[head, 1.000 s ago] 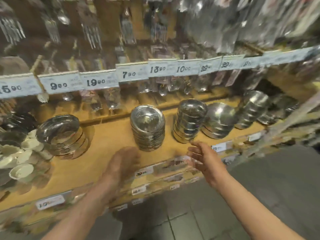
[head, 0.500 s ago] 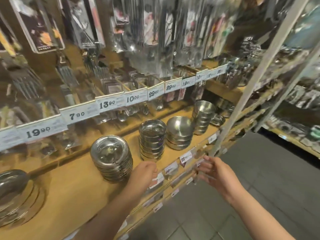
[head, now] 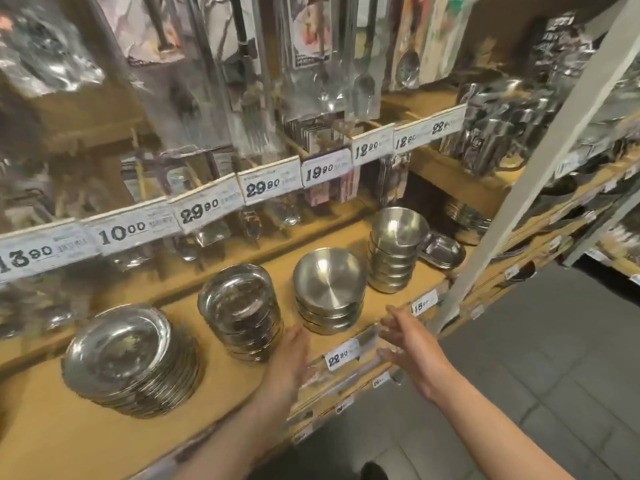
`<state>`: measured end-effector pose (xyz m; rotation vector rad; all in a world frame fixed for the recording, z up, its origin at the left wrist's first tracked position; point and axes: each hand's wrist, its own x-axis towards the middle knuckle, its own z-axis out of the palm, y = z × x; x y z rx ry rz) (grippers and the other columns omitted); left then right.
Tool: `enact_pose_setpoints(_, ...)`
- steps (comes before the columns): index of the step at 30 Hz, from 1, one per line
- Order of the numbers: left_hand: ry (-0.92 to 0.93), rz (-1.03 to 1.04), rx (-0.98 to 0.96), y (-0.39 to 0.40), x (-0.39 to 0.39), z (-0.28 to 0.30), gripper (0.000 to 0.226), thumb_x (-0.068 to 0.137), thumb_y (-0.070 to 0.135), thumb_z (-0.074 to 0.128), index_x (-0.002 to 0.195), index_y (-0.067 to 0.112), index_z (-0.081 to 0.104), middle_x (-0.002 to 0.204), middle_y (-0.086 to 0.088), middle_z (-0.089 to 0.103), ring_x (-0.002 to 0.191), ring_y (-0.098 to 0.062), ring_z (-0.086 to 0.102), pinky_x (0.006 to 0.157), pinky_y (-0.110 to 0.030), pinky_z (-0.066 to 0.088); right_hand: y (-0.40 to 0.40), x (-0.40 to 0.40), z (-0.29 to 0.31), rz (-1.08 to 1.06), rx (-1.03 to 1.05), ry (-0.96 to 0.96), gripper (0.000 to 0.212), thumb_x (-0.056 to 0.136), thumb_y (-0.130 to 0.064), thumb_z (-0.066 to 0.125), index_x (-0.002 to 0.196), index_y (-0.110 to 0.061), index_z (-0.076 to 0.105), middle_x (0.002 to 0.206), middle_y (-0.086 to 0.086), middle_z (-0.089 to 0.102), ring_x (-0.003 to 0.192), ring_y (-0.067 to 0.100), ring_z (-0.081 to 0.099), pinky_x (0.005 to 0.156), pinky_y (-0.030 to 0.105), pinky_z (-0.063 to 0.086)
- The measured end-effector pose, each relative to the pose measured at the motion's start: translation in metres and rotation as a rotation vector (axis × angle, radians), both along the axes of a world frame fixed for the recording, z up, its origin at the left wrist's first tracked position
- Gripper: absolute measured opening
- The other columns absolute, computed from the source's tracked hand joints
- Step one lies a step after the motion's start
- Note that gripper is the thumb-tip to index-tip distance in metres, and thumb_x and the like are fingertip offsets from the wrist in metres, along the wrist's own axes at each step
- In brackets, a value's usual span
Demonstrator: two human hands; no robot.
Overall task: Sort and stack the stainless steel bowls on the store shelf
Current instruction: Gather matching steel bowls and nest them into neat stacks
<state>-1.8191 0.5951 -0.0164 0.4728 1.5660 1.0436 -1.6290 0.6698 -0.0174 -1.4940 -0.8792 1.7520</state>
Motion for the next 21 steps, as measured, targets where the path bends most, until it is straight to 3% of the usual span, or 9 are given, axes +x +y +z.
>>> enact_pose_setpoints(1, -0.003, 0.054, -0.013, 0.011, 0.008, -0.007, 0.035, 0.107, 0.037, 0.04, 0.142, 0.032, 0.045, 0.135, 0.0, 0.051, 0.121, -0.024, 0.059, 0.104, -0.046, 0.049, 0.016, 0.004, -0.004, 0.047, -0.004, -0.001, 0.018, 0.102, -0.043, 0.05, 0.109, -0.03, 0.06, 0.118, -0.005, 0.061, 0.109, 0.009, 0.059, 0.088, 0.038, 0.056)
enact_pose_setpoints(3, 0.025, 0.126, -0.026, 0.026, 0.021, -0.017, 0.03, 0.107, 0.04, 0.038, 0.137, 0.038, 0.043, 0.144, -0.006, 0.051, 0.126, -0.03, 0.058, 0.094, -0.043, 0.054, 0.041, 0.009, -0.009, 0.131, -0.015, 0.002, 0.017, 0.102, -0.047, 0.046, 0.11, -0.037, 0.058, 0.121, -0.01, 0.059, 0.108, 0.004, 0.056, 0.086, 0.036, 0.055)
enact_pose_setpoints(5, 0.045, 0.198, 0.006, 0.037, 0.028, -0.023, 0.019, 0.107, 0.041, 0.039, 0.122, 0.04, 0.05, 0.145, -0.007, 0.054, 0.127, -0.031, 0.058, 0.101, -0.052, 0.051, 0.064, 0.009, -0.013, 0.194, -0.02, 0.01, 0.021, 0.103, -0.049, 0.044, 0.113, -0.037, 0.059, 0.12, -0.012, 0.06, 0.108, 0.003, 0.057, 0.089, 0.037, 0.054)
enact_pose_setpoints(8, 0.061, 0.318, 0.058, 0.051, 0.035, -0.027, 0.025, 0.107, 0.042, 0.038, 0.113, 0.041, 0.063, 0.14, -0.004, 0.061, 0.13, -0.029, 0.056, 0.114, -0.058, 0.038, 0.093, 0.0, -0.021, 0.242, -0.032, 0.023, 0.032, 0.104, -0.049, 0.041, 0.13, -0.035, 0.054, 0.121, -0.013, 0.06, 0.107, 0.005, 0.057, 0.106, 0.045, 0.046)
enact_pose_setpoints(11, 0.057, 0.355, 0.071, 0.063, 0.039, -0.027, 0.031, 0.103, 0.057, 0.031, 0.111, 0.058, 0.061, 0.14, 0.012, 0.059, 0.135, -0.017, 0.052, 0.117, -0.053, 0.036, 0.107, -0.017, -0.025, 0.301, -0.04, 0.074, 0.03, 0.104, -0.05, 0.038, 0.118, -0.042, 0.063, 0.105, -0.029, 0.069, 0.106, 0.0, 0.058, 0.098, 0.038, 0.049)
enact_pose_setpoints(13, -0.002, 0.409, 0.095, 0.073, 0.038, -0.032, 0.037, 0.102, 0.06, 0.029, 0.111, 0.048, 0.062, 0.121, 0.023, 0.069, 0.121, -0.001, 0.061, 0.118, -0.051, 0.035, 0.112, -0.026, -0.03, 0.311, -0.039, 0.09, 0.031, 0.105, -0.049, 0.036, 0.11, -0.042, 0.066, 0.108, -0.026, 0.072, 0.115, 0.005, 0.06, 0.105, 0.045, 0.048)
enact_pose_setpoints(16, -0.084, 0.495, 0.102, 0.084, 0.038, -0.036, 0.046, 0.107, 0.051, 0.024, 0.103, 0.038, 0.068, 0.086, 0.036, 0.072, 0.082, 0.02, 0.066, 0.112, -0.045, 0.042, 0.118, -0.034, -0.039, 0.338, -0.038, 0.094, 0.034, 0.106, -0.05, 0.03, 0.106, -0.049, 0.064, 0.099, -0.035, 0.071, 0.103, -0.011, 0.059, 0.114, 0.047, 0.041)
enact_pose_setpoints(19, -0.127, 0.478, 0.09, 0.092, 0.033, -0.04, 0.066, 0.107, 0.053, 0.017, 0.081, 0.052, 0.078, 0.082, 0.035, 0.072, 0.077, 0.02, 0.065, 0.1, -0.036, 0.045, 0.124, -0.037, -0.044, 0.379, -0.056, 0.106, 0.04, 0.104, -0.057, 0.028, 0.092, -0.064, 0.065, 0.093, -0.039, 0.069, 0.101, -0.011, 0.055, 0.105, 0.041, 0.046)
enact_pose_setpoints(21, -0.138, 0.483, 0.073, 0.097, 0.029, -0.047, 0.064, 0.106, 0.056, 0.02, 0.085, 0.047, 0.08, 0.083, 0.029, 0.075, 0.076, 0.015, 0.068, 0.099, -0.037, 0.048, 0.126, -0.039, -0.045, 0.391, -0.074, 0.107, 0.036, 0.103, -0.059, 0.028, 0.093, -0.064, 0.063, 0.103, -0.032, 0.068, 0.104, -0.009, 0.053, 0.092, 0.033, 0.049)
